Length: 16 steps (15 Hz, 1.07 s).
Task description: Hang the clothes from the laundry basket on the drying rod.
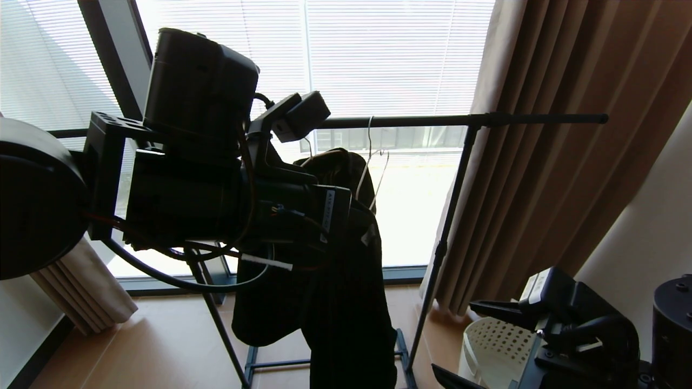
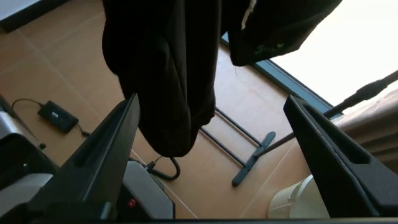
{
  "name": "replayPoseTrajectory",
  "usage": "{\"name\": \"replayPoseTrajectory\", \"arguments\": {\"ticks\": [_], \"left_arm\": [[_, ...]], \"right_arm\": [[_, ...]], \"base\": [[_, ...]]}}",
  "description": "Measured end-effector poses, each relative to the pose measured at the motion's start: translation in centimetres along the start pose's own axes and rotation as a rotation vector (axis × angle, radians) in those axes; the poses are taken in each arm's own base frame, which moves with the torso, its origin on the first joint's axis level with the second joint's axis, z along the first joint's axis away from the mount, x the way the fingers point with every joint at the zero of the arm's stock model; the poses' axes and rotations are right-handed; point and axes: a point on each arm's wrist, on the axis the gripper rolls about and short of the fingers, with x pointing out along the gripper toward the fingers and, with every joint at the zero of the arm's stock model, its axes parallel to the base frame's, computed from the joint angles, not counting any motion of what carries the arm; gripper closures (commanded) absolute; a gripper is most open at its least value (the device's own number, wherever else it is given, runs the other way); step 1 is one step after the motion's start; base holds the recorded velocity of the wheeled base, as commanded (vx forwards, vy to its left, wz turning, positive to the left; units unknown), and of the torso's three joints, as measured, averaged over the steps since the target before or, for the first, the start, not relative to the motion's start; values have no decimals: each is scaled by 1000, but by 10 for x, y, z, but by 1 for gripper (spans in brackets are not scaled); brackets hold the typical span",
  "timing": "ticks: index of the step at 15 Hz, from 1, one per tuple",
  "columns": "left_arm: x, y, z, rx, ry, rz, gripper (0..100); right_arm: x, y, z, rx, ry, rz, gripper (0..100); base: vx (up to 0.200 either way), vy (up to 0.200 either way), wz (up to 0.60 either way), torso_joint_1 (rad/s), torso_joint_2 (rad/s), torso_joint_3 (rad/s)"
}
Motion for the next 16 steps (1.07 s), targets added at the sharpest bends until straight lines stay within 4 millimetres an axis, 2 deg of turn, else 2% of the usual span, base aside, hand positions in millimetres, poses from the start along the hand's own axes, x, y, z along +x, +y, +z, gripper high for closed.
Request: {"name": "replayPoseTrajectory", "arguments": {"ticks": [3, 8, 11, 14, 16], "left_arm": [[-3, -1, -1, 4, -3, 4, 100], [-9, -2, -6, 31, 2, 2, 100], [-9, -5, -9, 37, 13, -5, 100], [-10, -5, -10, 41, 14, -7, 100], [-10, -5, -10, 42, 14, -7, 100]], "right_arm": [[6, 2, 11, -60, -24, 71, 0], [22, 2, 54, -112, -130, 88, 0], [31, 2, 72, -110, -169, 79, 0], [41, 3, 82, -107, -182, 67, 0], [51, 2, 82, -102, -165, 42, 0]], "base": [[0, 0, 0, 0, 0, 0], [0, 0, 0, 0, 0, 0], [0, 0, 0, 0, 0, 0], [0, 0, 0, 0, 0, 0], [0, 0, 0, 0, 0, 0]]}}
